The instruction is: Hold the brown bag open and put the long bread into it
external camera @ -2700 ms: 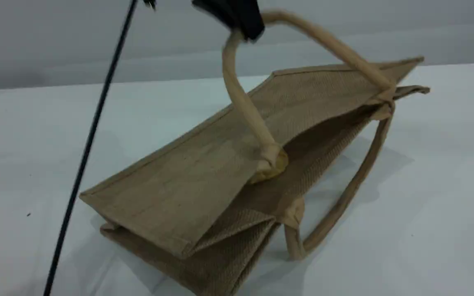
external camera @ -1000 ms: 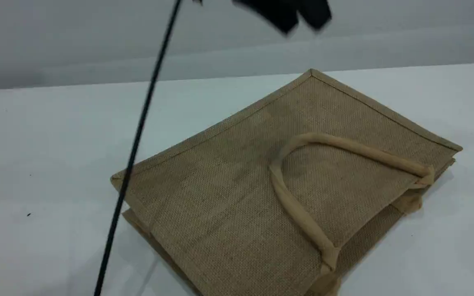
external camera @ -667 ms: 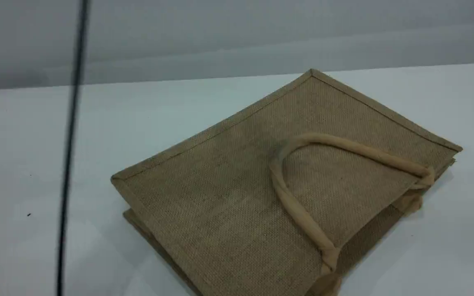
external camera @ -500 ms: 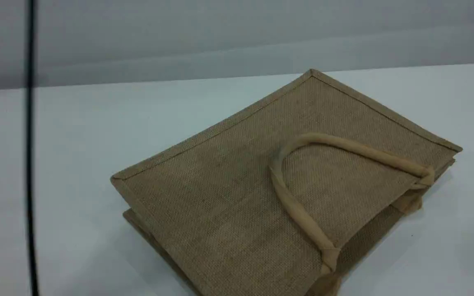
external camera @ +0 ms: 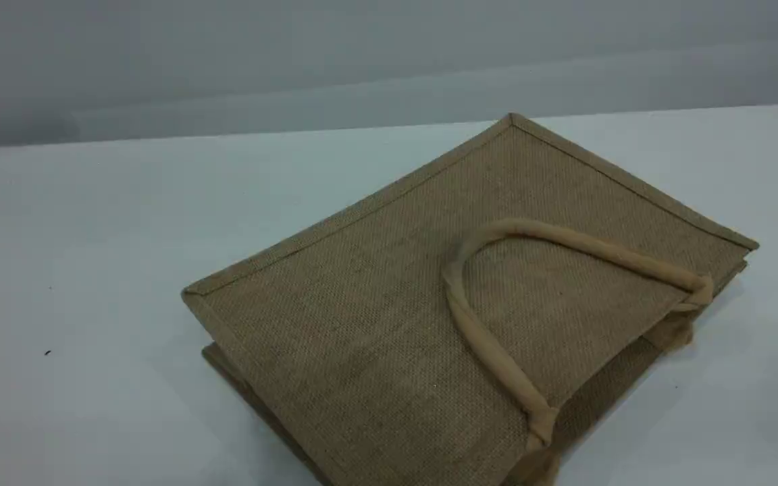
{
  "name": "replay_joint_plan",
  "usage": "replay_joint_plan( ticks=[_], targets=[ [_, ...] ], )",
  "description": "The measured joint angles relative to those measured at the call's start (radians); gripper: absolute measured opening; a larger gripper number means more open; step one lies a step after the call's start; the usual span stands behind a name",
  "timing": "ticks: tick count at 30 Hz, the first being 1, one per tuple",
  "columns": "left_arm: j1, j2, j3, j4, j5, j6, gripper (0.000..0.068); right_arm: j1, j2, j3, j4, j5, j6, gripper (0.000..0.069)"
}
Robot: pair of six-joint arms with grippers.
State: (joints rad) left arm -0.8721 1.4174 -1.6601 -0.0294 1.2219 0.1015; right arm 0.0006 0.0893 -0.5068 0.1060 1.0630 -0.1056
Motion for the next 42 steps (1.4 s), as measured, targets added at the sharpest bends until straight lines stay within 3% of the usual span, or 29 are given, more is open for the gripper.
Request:
replay_joint_plan(
  ticks=[3,13,17,21,30,42],
  targets=[
    [-0.024,-0.103,0.135,0.0,-0.002,-0.033,0.0499,0.0,0.0,0.0,0.0,0.002,0.0,0.0459],
    [-0.024,-0.534,0.642,0.002,-0.002,-0.148,0.0499,0.0,0.0,0.0,0.0,0.004,-0.001,0.0459],
    [-0.023,-0.728,0.838,0.003,-0.086,-0.195,0.0499,0.0,0.0,0.0,0.0,0.004,0.0,0.0459],
    [-0.023,-0.901,0.994,0.029,-0.083,-0.223,0.0499,0.0,0.0,0.0,0.0,0.004,0.0,0.0459],
    [-0.022,-1.138,1.151,0.055,-0.155,-0.22,0.0499,0.0,0.0,0.0,0.0,0.004,0.0,0.0459],
    [-0.02,-1.192,1.154,0.056,-0.142,-0.215,0.0499,-0.01,-0.008,0.0,0.0,0.003,0.0,0.0459]
  ],
)
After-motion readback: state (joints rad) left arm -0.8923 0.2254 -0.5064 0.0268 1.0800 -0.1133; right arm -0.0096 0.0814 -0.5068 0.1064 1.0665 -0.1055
